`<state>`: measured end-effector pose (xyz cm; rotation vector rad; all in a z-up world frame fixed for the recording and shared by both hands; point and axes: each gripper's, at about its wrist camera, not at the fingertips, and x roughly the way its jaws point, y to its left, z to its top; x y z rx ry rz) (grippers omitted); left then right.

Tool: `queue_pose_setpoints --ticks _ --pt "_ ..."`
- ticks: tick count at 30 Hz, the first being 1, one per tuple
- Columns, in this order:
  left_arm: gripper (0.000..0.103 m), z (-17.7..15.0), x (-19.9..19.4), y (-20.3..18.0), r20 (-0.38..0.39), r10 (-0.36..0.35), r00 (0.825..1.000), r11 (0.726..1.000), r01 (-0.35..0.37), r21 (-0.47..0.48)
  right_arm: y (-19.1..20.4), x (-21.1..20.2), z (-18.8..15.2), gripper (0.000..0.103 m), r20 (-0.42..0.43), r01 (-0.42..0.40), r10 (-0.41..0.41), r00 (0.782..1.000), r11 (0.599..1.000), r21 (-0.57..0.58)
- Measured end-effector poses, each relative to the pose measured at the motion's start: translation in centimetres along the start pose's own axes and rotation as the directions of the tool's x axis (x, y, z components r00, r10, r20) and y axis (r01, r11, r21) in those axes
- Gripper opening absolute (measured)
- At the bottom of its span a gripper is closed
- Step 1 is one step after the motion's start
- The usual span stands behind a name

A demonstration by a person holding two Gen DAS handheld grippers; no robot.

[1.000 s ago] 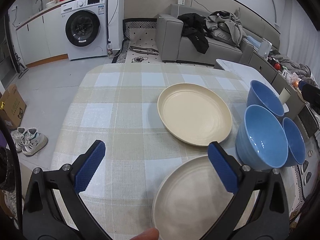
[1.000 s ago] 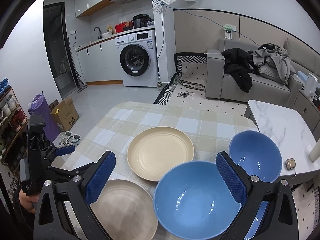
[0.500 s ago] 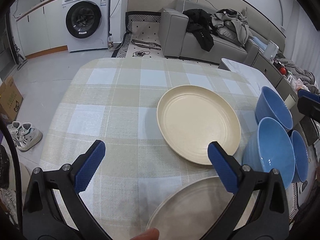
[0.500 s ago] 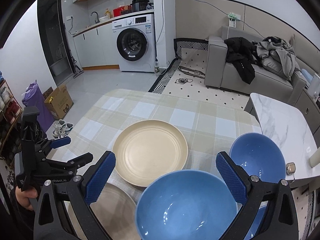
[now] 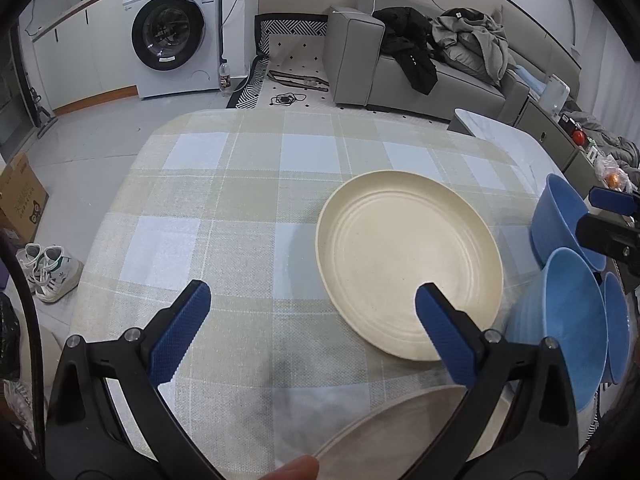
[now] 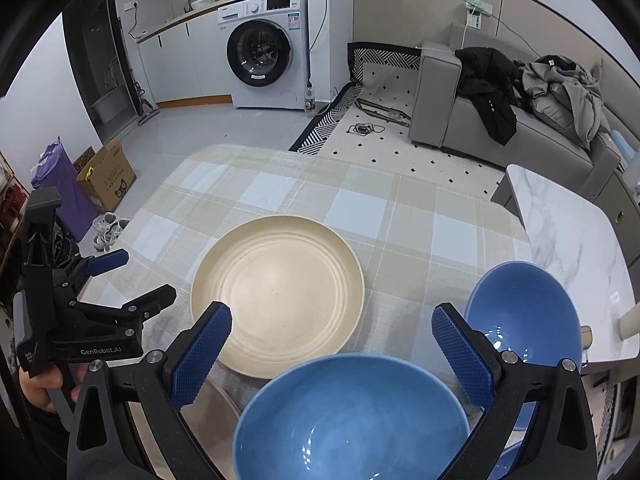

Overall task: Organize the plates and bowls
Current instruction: 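Close the left gripper on the smaller plate rim while the right gripper grips it too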

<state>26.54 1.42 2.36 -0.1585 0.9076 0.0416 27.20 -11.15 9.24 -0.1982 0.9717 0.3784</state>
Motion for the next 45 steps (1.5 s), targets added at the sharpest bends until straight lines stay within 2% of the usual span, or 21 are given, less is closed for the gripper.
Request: queue_pose_setpoints --ticks 8,13,20,23,25,28,32,34,38,40,42,45 --pt "0.102 -0.1 1.9 0.4 -0.024 -0.021 0.999 0.999 0.020 -0.025 -0.8 3.4 1.2 0.102 -0.078 0.011 -0.011 0.997 1.000 0.002" --pt "0.091 -0.3 3.0 0.4 -0.048 -0.048 0.998 0.999 0.047 -0.026 -1.0 5.4 1.5 0.102 -0.122 0.013 -0.014 0.992 1.000 -0.004" --pt "0.082 -0.7 4.5 0.4 -0.075 -0.056 0.996 0.998 0.055 -0.026 -1.0 8.1 1.8 0.099 -0.189 0.007 -0.011 0.982 1.000 -0.018" --pt "0.076 -0.8 5.1 0.5 -0.093 -0.067 0.993 0.997 0.064 -0.031 -0.9 9.5 1.7 0.090 -0.236 0.010 -0.020 0.972 0.999 -0.042" --pt "0.072 -0.9 5.4 0.5 -0.100 -0.073 0.992 0.997 0.070 -0.034 -0.9 10.5 1.5 0.079 -0.268 0.001 -0.011 0.963 0.999 -0.038" --pt "0.068 -1.1 5.7 0.4 -0.109 -0.089 0.990 0.996 0.086 -0.034 -1.1 11.7 1.2 0.077 -0.301 -0.004 -0.008 0.954 0.999 -0.040" --pt "0.061 -1.2 6.1 0.0 -0.119 -0.091 0.989 0.996 0.089 -0.015 -1.1 12.5 0.9 0.070 -0.318 -0.009 -0.004 0.948 0.999 -0.041" --pt "0.054 -1.4 6.3 -0.1 -0.125 -0.094 0.988 0.996 0.094 -0.009 -1.1 12.9 0.7 0.064 -0.328 -0.004 -0.011 0.945 0.999 -0.047" --pt "0.048 -1.5 6.7 -0.3 -0.133 -0.098 0.986 0.995 0.099 0.004 -1.5 13.6 0.6 0.052 -0.340 0.006 -0.021 0.940 0.999 -0.046" --pt "0.039 -1.6 6.9 -0.3 -0.143 -0.116 0.983 0.993 0.117 -0.002 -1.7 13.8 0.5 0.043 -0.341 0.011 -0.024 0.940 0.999 -0.041" --pt "0.035 -1.7 7.2 -0.3 -0.151 -0.125 0.981 0.992 0.127 -0.002 -1.9 14.0 0.5 0.036 -0.343 0.016 -0.028 0.939 0.999 -0.035" --pt "0.028 -1.8 7.4 -0.4 -0.156 -0.128 0.979 0.991 0.130 0.005 -2.1 14.2 0.3 0.030 -0.347 0.017 -0.027 0.937 0.999 -0.034"
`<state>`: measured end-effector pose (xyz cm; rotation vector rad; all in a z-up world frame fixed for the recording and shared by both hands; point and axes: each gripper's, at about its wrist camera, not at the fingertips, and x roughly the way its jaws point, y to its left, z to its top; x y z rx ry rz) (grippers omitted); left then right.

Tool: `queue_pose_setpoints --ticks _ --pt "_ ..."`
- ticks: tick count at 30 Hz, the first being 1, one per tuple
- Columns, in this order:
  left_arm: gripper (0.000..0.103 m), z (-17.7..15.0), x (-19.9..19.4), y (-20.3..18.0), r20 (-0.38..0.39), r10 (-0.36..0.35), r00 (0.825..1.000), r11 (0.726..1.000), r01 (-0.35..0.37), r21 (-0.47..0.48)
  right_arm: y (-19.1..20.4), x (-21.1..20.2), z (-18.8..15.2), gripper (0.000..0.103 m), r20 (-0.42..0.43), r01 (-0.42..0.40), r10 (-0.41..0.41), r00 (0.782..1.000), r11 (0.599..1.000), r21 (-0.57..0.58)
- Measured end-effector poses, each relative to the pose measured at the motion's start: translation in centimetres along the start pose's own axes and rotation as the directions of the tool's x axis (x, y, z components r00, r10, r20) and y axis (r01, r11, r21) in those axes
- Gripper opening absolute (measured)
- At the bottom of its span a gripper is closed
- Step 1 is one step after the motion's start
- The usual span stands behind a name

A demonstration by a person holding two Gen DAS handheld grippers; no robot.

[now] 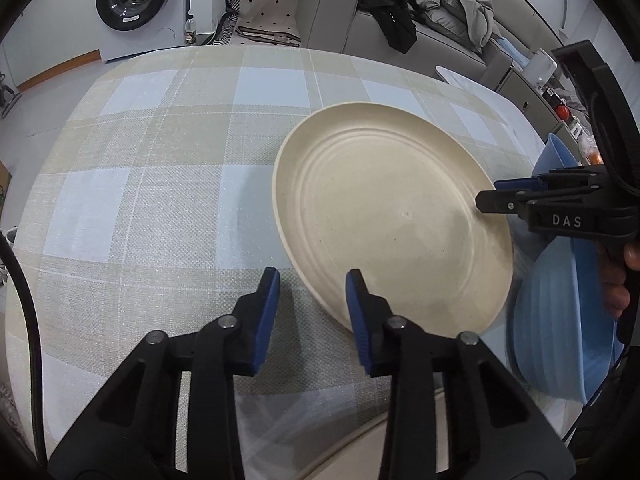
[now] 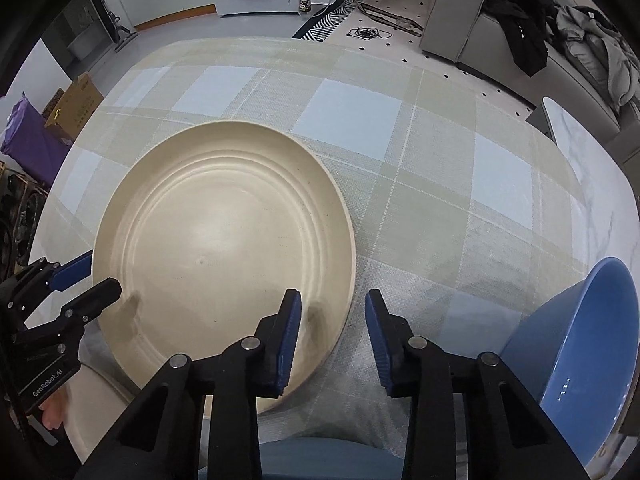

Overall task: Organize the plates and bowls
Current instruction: 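Close the left gripper on the smaller plate rim while the right gripper grips it too, then lift the smaller cream plate with both grippers and carry it toward the plate stack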

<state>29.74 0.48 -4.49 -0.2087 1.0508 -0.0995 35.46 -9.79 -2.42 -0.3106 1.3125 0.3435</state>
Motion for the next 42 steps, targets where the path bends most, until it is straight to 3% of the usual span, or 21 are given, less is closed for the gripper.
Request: queue_pose_setpoints --ticks 4,8,15,42 --pt "0.023 0.0 0.1 -0.3 0.004 -0.011 1.000 1.000 0.011 0.015 0.0 0.1 -0.2 0.018 0.001 0.004 -0.004 1.000 1.000 -0.006" --pt "0.023 0.1 0.2 -0.4 0.009 -0.005 1.000 1.000 0.005 0.020 -0.1 0.2 -0.4 0.014 0.008 0.019 -0.019 1.000 1.000 -0.010" --pt "0.023 0.3 -0.3 -0.2 0.034 0.029 0.999 0.999 -0.030 0.017 0.6 -0.3 -0.6 0.013 0.030 0.030 -0.029 0.999 0.999 -0.017" --pt "0.023 -0.1 -6.4 -0.2 0.149 0.025 0.989 0.999 -0.028 0.016 1.7 -5.6 -1.4 0.013 0.151 0.025 -0.023 0.988 1.000 -0.016"
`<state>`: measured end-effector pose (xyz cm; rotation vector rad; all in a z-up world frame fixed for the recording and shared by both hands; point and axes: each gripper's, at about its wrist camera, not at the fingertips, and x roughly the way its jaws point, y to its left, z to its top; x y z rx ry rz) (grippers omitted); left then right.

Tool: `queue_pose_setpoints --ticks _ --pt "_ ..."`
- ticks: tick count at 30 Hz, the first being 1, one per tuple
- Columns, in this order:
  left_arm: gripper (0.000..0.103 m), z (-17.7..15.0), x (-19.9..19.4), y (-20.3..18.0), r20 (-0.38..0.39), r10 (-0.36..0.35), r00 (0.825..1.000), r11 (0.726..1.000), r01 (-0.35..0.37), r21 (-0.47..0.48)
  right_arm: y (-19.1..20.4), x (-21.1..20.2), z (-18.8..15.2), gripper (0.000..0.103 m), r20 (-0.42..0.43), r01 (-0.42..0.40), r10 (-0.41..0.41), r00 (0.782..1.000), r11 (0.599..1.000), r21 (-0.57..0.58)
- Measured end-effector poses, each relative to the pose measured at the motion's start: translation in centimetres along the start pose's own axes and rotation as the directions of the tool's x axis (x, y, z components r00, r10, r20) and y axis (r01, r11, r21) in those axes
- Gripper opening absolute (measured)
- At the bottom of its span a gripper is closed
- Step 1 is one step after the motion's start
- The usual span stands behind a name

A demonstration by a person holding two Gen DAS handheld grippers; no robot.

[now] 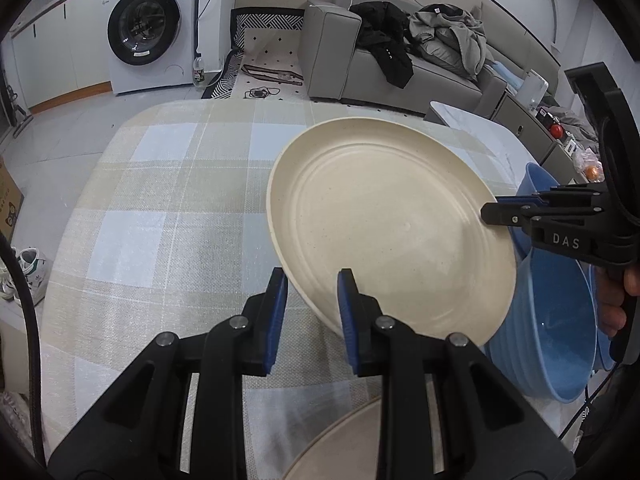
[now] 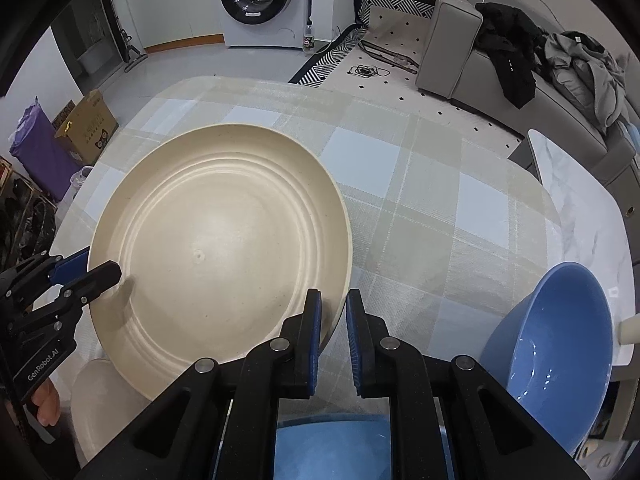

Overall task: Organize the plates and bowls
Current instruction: 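Lift the smaller cream plate with both grippers and carry it toward the plate stack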

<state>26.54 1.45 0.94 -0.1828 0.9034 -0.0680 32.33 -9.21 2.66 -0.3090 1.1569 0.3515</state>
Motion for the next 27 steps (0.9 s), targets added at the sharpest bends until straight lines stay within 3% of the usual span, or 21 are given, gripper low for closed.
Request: queue_pose_setpoints --ticks 27 --pt "0.023 -2.5 -10.7 -1.1 0.088 0.020 0.996 0.999 -0.023 0.033 3.4 -8.9 -3.7 0.013 0.141 -0.020 0.022 0.990 1.000 -0.017"
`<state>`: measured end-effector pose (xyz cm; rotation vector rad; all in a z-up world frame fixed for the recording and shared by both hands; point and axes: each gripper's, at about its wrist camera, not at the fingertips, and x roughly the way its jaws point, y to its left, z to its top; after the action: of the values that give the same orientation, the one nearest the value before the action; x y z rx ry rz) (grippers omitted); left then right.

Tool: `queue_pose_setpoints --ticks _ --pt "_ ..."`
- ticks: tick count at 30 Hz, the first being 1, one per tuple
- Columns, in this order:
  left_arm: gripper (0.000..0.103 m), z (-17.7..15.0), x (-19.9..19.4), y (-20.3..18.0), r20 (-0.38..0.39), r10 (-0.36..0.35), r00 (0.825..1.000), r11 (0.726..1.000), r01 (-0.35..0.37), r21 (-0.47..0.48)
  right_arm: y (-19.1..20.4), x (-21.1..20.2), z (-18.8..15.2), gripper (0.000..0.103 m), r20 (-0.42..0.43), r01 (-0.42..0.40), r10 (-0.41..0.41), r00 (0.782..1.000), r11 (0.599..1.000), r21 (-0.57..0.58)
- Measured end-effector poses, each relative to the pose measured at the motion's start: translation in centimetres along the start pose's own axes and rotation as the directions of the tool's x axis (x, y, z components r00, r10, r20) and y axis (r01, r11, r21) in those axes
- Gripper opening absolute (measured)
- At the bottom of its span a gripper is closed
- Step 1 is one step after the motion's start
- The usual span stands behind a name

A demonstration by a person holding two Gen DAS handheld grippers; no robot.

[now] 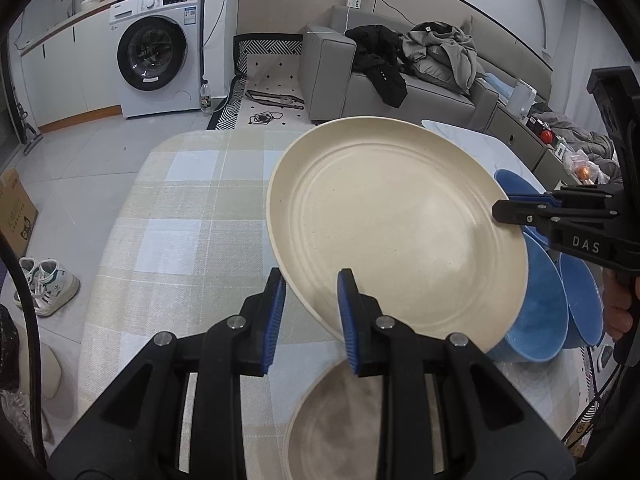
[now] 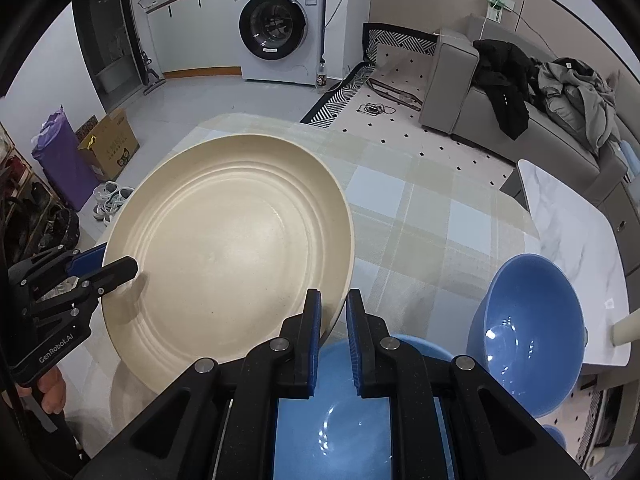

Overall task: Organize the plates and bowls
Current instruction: 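Lift the smaller cream plate with both grippers and carry it toward the plate stack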

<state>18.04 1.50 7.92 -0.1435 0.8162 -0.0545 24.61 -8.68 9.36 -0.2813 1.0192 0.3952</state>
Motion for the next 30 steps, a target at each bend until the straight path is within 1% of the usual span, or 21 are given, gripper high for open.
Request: queue_pose_setpoints --ticks 9,15,25,28,30 --pt "0.023 -1.9 -3.0 -0.9 0.006 0.005 1.000 1.000 -0.005 0.030 1.1 -3.0 -2.0 0.013 0.051 -0.013 0.013 0.999 1.000 0.007" --pt "0.023 -3.8 -4.9 -1.2 0.009 0.012 1.000 0.999 -0.012 0.051 1.7 -4.5 -3.7 0.014 0.088 -0.030 0.028 0.996 0.999 0.018" --pt "0.023 -6.3 -7.5 -0.7 0.016 0.000 1.000 0.998 -0.001 0.057 3.2 -6.6 -6.4 0.014 0.146 -0.058 0.052 0.988 0.998 0.037" --pt "0.023 -6.7 -8.2 -0.5 0.018 -0.010 1.000 0.998 0.009 0.055 3.6 -7.2 -7.3 0.015 0.162 -0.061 0.054 0.985 0.997 0.037" --pt "0.023 -6.3 -8.3 -0.2 0.021 -0.008 1.000 0.998 0.007 0.057 4.0 -7.4 -7.9 0.015 0.166 -0.065 0.057 0.984 0.997 0.040"
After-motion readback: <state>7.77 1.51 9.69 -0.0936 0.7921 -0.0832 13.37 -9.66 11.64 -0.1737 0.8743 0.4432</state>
